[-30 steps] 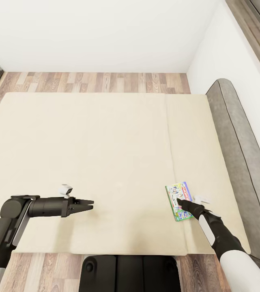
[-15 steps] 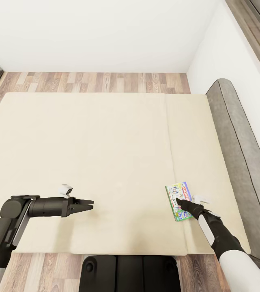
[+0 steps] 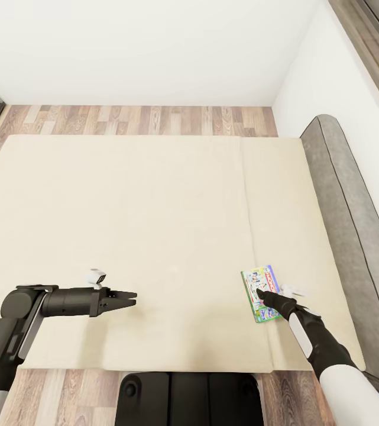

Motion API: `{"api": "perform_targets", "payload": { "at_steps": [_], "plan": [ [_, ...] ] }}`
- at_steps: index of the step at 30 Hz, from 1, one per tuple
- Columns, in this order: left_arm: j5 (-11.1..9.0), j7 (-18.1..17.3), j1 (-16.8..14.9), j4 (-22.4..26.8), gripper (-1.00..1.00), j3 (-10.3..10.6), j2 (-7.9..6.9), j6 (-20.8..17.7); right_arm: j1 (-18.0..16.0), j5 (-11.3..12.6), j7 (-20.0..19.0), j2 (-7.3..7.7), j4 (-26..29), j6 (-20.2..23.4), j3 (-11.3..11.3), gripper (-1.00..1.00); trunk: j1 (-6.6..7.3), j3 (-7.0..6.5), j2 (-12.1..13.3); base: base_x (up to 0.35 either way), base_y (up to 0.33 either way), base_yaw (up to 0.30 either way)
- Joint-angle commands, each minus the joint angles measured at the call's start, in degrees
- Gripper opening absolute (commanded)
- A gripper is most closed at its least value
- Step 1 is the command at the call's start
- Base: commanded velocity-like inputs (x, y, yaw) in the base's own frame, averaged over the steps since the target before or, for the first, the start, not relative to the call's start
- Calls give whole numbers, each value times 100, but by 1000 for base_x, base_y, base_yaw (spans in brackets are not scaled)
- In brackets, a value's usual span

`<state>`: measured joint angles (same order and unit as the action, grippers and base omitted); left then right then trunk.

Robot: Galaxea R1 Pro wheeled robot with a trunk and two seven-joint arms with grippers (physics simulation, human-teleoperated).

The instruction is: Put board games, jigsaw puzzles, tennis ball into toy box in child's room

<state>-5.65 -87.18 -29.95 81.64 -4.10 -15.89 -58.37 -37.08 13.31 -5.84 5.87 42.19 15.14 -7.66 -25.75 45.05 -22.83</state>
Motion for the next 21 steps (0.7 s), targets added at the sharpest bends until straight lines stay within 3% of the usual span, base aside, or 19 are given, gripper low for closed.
{"api": "perform_targets", "payload": {
  "at_steps": [1,21],
  "plan": [
    [-1,-19,-2,1,100,2,-2,-61,-1,29,-23,2,8,33,-17,100,-3,6,-9,0,0,0],
    [-5,-19,-2,1,100,0,-2,-61,8,37,-31,35,25,-248,1,100,-3,6,-9,0,0,0]
  ]
}}
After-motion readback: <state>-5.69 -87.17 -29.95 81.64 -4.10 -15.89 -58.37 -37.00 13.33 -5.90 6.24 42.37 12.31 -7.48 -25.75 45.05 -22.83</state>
